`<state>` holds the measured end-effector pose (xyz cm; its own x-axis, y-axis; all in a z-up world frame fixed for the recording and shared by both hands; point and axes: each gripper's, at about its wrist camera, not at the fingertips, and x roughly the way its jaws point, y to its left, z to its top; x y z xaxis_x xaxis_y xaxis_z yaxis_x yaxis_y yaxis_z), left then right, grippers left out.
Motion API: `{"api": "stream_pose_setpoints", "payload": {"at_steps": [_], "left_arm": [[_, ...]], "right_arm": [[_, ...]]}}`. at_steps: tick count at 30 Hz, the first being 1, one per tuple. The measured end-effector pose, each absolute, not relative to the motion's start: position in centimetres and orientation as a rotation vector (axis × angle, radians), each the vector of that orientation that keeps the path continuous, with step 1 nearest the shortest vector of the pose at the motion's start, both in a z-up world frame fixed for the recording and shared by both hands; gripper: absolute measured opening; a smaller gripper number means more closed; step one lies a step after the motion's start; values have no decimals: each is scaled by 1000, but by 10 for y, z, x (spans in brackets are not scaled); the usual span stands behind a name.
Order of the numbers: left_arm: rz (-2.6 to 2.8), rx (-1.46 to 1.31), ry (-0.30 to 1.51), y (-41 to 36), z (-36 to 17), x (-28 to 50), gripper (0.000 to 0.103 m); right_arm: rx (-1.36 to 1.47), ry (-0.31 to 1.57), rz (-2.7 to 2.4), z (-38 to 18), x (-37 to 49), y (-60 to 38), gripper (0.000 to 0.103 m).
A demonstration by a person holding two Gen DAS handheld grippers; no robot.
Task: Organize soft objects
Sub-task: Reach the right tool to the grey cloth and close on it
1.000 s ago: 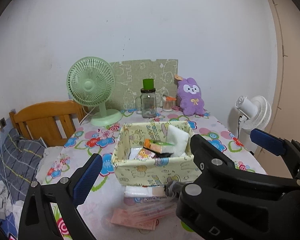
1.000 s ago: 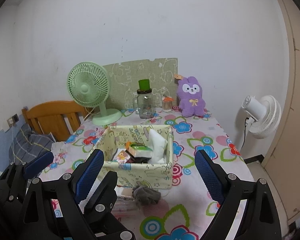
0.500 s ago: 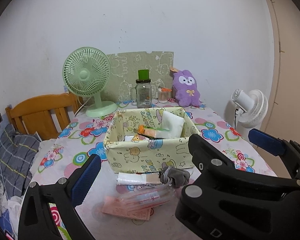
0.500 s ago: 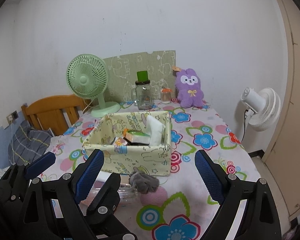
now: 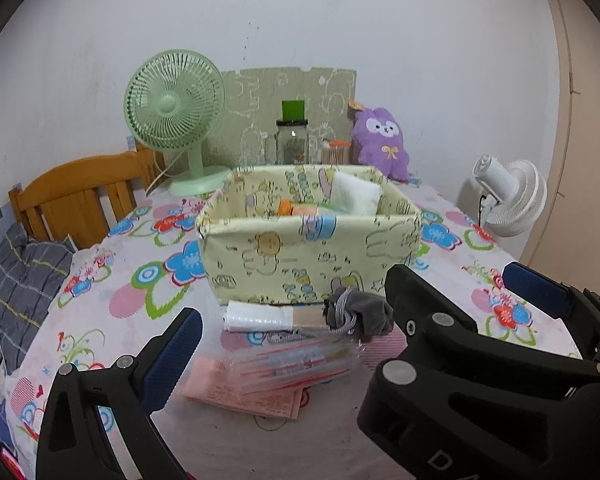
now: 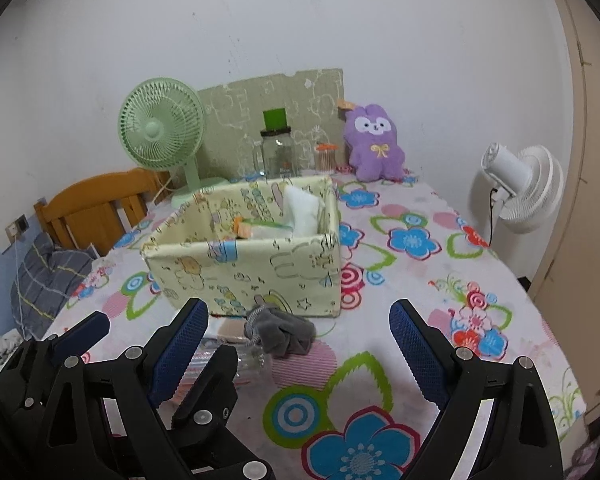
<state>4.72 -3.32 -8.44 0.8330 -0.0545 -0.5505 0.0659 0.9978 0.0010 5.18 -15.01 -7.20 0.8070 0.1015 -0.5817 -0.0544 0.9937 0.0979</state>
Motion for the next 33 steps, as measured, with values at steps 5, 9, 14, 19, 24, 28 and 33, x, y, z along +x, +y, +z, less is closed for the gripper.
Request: {"api": "stream_pose_setpoints", "payload": {"at_steps": [5,9,14,19,24,28,33], "left_arm": [[-49,14,610,-30,-97,49,103],[-38,10,641,-26,-107,54,103],[-27,5,674,-22,-117,63,103],[-10,5,702,-19,-126,72,103],[-6,-14,716,-13,-129,81,103],[-12,-17,731,-12,-131,88,103],[-9,-22,739,-10,-133,93,103]], "right_arm": [[82,653,89,-84,56,-147,94],[81,686,96,-95,63,-145,94],[86,721,108,-107,73,-141,94],[75,749,131,-117,84,-137,94],[67,755,133,-120,95,-135,94],[60,771,136,-125,105,-132,91],[57,793,130,-130,116,-129,86]]}}
